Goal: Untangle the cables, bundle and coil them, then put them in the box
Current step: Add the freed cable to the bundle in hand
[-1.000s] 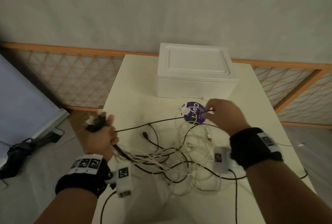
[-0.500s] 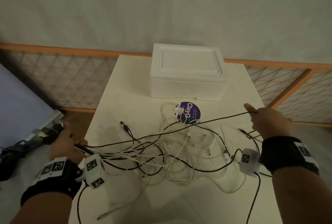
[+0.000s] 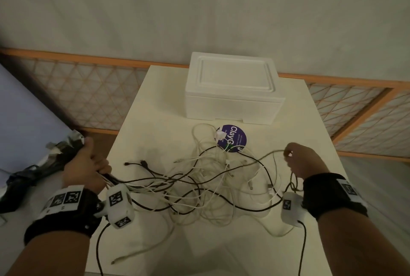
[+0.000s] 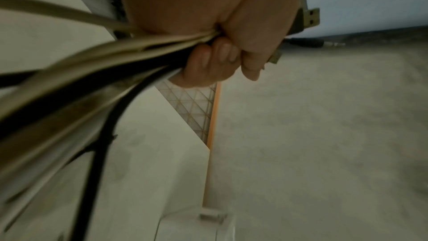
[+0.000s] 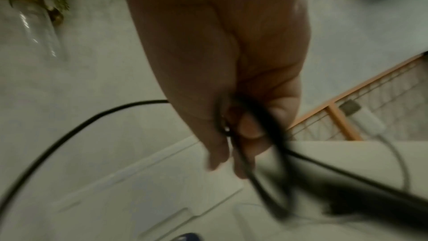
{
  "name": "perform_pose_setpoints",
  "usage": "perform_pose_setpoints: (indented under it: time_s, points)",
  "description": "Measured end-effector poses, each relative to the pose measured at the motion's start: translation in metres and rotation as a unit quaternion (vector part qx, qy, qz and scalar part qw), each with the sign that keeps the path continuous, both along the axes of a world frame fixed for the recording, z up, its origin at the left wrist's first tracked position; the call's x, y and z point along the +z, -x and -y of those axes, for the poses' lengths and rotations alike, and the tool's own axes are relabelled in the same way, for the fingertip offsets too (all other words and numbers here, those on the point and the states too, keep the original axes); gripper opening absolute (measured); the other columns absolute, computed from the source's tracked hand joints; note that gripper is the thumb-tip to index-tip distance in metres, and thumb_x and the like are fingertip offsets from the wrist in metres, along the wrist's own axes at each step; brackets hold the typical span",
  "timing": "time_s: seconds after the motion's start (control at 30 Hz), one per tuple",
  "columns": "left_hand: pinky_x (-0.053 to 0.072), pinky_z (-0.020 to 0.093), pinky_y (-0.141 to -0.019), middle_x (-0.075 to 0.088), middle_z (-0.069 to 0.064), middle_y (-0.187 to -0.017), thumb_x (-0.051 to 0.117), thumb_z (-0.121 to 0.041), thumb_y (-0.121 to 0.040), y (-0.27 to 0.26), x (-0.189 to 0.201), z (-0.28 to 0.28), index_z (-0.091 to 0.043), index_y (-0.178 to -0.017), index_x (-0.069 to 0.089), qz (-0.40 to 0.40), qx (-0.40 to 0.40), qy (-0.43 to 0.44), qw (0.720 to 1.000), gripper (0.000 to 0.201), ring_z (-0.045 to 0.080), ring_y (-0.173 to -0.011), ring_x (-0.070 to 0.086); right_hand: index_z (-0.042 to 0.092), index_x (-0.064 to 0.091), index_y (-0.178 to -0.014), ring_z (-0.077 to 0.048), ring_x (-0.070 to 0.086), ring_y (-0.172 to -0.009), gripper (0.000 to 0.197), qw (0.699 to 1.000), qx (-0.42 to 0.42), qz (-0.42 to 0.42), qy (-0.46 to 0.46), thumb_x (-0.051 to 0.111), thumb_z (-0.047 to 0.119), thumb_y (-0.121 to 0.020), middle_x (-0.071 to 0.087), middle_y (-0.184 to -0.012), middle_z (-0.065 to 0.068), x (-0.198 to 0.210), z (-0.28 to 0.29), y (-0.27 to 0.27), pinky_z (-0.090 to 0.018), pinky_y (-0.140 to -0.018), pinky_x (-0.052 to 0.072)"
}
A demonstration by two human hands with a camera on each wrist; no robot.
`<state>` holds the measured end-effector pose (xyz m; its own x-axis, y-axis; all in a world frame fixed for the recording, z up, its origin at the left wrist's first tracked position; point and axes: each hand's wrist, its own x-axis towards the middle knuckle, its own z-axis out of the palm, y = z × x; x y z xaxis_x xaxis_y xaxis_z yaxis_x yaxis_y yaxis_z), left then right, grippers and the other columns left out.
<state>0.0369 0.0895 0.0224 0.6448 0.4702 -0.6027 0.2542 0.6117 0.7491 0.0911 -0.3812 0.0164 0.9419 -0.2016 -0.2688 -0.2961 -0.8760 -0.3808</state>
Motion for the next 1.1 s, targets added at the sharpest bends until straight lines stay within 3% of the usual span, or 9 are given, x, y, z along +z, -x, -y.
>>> perform_pose_setpoints:
  time_s: [0.1, 0.2, 0.27, 0.4, 0.53, 0.67, 0.8, 0.93, 1.1]
  points:
    - [0.019, 0.014, -0.033, 0.029, -0.009, -0.038, 0.052, -0.042, -0.093, -0.005, 0.016, 0.040, -0.023, -0.053, 0.035, 0.029, -0.136, -0.024, 0.990, 0.047, 0.004, -0.029, 0.024, 0.011, 0.059, -0.074, -0.016, 0.063, -0.051, 0.017, 0.987, 0.051, 0.007, -0.152, 0.072, 0.020, -0.081, 0.066, -0.066, -0.011, 0.021, -0.049, 0.000, -0.025, -0.051, 0.052]
    - [0.020, 0.016, -0.035, 0.056, -0.001, -0.058, 0.058, -0.031, -0.092, -0.007, 0.030, 0.101, -0.020, -0.073, 0.050, 0.064, -0.249, -0.090, 0.962, 0.023, 0.005, -0.034, 0.025, 0.015, 0.068, -0.077, -0.023, 0.070, -0.077, 0.005, 0.959, 0.146, 0.000, -0.241, 0.070, 0.011, -0.076, 0.072, -0.080, -0.010, 0.040, -0.101, 0.003, -0.037, -0.079, 0.056]
    - [0.023, 0.018, -0.037, 0.069, 0.005, -0.081, 0.059, -0.028, -0.092, -0.006, 0.036, 0.134, -0.016, -0.086, 0.059, 0.090, -0.312, -0.100, 0.940, 0.013, 0.006, -0.037, 0.026, 0.013, 0.071, -0.088, -0.022, 0.069, -0.088, 0.018, 0.944, 0.164, 0.003, -0.287, 0.065, 0.000, -0.076, 0.073, -0.089, -0.009, 0.045, -0.122, 0.004, -0.037, -0.087, 0.053]
    - [0.024, 0.021, -0.042, 0.039, 0.006, -0.062, 0.067, -0.022, -0.088, -0.003, 0.032, 0.169, -0.013, -0.102, 0.068, 0.116, -0.369, -0.134, 0.912, 0.017, 0.009, -0.040, 0.025, 0.016, 0.071, -0.092, -0.003, 0.063, -0.076, 0.014, 0.945, 0.222, 0.064, -0.232, 0.071, 0.015, -0.078, 0.068, -0.080, 0.011, 0.046, -0.143, 0.004, -0.017, -0.069, 0.046]
    - [0.027, 0.024, -0.047, 0.042, 0.002, -0.054, 0.069, -0.022, -0.085, -0.002, 0.026, 0.176, -0.019, -0.087, 0.071, 0.109, -0.358, -0.199, 0.906, 0.004, 0.010, -0.038, 0.030, 0.016, 0.064, -0.091, -0.003, 0.058, -0.071, 0.028, 0.945, 0.248, 0.100, -0.190, 0.080, 0.026, -0.070, 0.061, -0.079, 0.011, 0.044, -0.143, 0.010, -0.014, -0.063, 0.042]
    - [0.027, 0.022, -0.046, 0.040, -0.012, -0.039, 0.066, -0.014, -0.089, -0.005, 0.023, 0.178, -0.007, -0.100, 0.070, 0.089, -0.369, -0.256, 0.889, 0.014, 0.003, -0.036, 0.033, 0.015, 0.058, -0.103, -0.003, 0.050, -0.075, 0.033, 0.947, 0.252, 0.116, -0.163, 0.068, 0.009, -0.072, 0.053, -0.087, 0.010, 0.038, -0.141, 0.023, -0.012, -0.063, 0.037]
    - [0.039, 0.020, -0.058, 0.067, -0.009, -0.072, 0.073, -0.018, -0.083, -0.011, 0.016, 0.174, -0.015, -0.096, 0.073, 0.066, -0.353, -0.340, 0.869, 0.013, -0.001, -0.062, 0.056, 0.014, 0.058, -0.104, -0.005, 0.049, -0.085, 0.037, 0.939, 0.267, 0.143, -0.162, 0.059, -0.002, -0.071, 0.052, -0.101, 0.004, 0.030, -0.126, 0.030, -0.007, -0.066, 0.037]
    - [0.032, 0.025, -0.051, 0.056, -0.004, -0.051, 0.074, -0.020, -0.082, -0.011, 0.000, 0.150, -0.007, -0.078, 0.069, -0.015, -0.215, -0.304, 0.928, 0.014, 0.014, -0.047, 0.042, 0.009, 0.067, -0.084, -0.019, 0.059, -0.080, 0.015, 0.947, 0.201, 0.216, -0.129, 0.061, -0.002, -0.077, 0.064, -0.086, -0.004, 0.029, -0.081, 0.020, -0.028, -0.074, 0.047]
    - [0.029, 0.027, -0.050, 0.060, 0.015, -0.083, 0.076, -0.022, -0.079, -0.007, -0.012, 0.119, -0.010, -0.075, 0.067, -0.067, -0.151, -0.240, 0.957, 0.015, 0.012, -0.039, 0.034, 0.020, 0.062, -0.071, -0.017, 0.068, -0.063, 0.026, 0.968, -0.008, 0.168, -0.185, 0.050, 0.003, -0.086, 0.068, -0.071, -0.005, 0.027, -0.013, 0.009, -0.031, -0.062, 0.055]
